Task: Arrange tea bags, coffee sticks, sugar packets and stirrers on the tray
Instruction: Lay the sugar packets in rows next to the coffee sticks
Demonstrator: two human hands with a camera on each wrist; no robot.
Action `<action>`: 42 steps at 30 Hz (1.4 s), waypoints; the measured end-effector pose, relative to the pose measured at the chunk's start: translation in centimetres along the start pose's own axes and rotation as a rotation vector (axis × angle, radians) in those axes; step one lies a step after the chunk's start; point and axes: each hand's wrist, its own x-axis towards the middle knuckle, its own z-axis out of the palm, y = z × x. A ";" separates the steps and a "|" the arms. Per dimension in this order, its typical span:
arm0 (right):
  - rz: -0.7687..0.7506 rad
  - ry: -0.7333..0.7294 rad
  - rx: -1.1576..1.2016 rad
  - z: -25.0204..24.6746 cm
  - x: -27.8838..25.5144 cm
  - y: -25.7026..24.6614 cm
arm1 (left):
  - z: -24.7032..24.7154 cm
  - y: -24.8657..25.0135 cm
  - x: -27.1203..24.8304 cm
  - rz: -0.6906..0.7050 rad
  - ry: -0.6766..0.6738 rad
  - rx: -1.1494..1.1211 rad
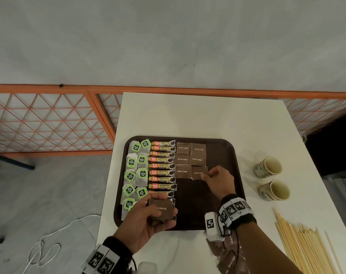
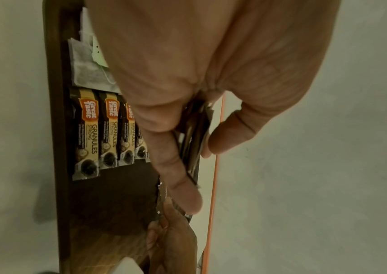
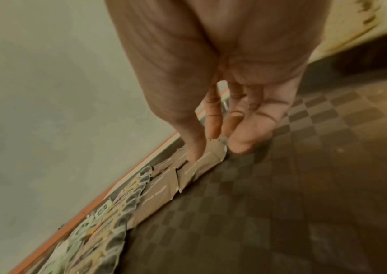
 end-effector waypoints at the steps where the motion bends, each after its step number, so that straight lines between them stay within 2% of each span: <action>1: -0.018 -0.017 -0.002 0.0 -0.2 0.0 | 0.0 0.0 0.0 0.001 -0.005 -0.009; 5: -0.026 -0.054 -0.007 0.7 -0.1 0.0 | 0.1 0.0 0.1 0.005 -0.025 -0.004; 10: -0.063 -0.008 -0.047 1.1 0.4 0.2 | -0.2 0.0 -0.3 0.013 -0.085 -0.028; 13: -0.088 -0.027 -0.067 0.7 0.3 0.2 | -0.1 0.2 -0.6 0.023 -0.132 -0.040; 17: -0.219 0.014 -0.054 -1.5 -3.3 -1.9 | -0.3 0.2 -0.5 0.024 -0.144 0.020; 18: -0.271 -0.049 -0.037 -2.3 -5.1 -2.9 | -0.3 0.1 -0.4 0.021 -0.135 0.053; 21: -0.400 -0.385 0.041 -4.2 -10.5 -5.4 | 0.1 -0.2 -0.2 0.013 -0.080 0.210; 23: -0.435 -0.461 0.093 -4.3 -12.4 -5.6 | 0.8 -0.5 -0.2 0.022 -0.051 0.325; 26: -0.409 -0.425 0.174 -4.0 -12.9 -4.6 | 1.7 -1.0 -0.4 0.036 -0.032 0.435; 30: -0.349 -0.474 0.295 -4.6 -13.0 -3.6 | 2.0 -1.2 -0.8 0.032 0.002 0.593; 34: -0.367 -0.438 0.309 -5.0 -13.5 -3.6 | 2.4 -1.3 -1.1 0.009 -0.051 0.756; 36: -0.357 -0.523 0.272 -5.5 -13.5 -3.6 | 2.4 -1.2 -1.2 -0.014 -0.085 0.842; 38: -0.408 -0.601 0.139 -5.9 -13.5 -3.5 | 2.3 -1.2 -1.3 -0.030 -0.112 0.912; 40: -0.400 -0.568 0.101 -5.8 -13.5 -3.4 | 2.3 -1.4 -1.4 -0.014 -0.081 0.897; 42: -0.273 -0.523 0.254 -5.3 -13.9 -3.3 | 2.3 -1.8 -1.5 0.003 -0.026 0.827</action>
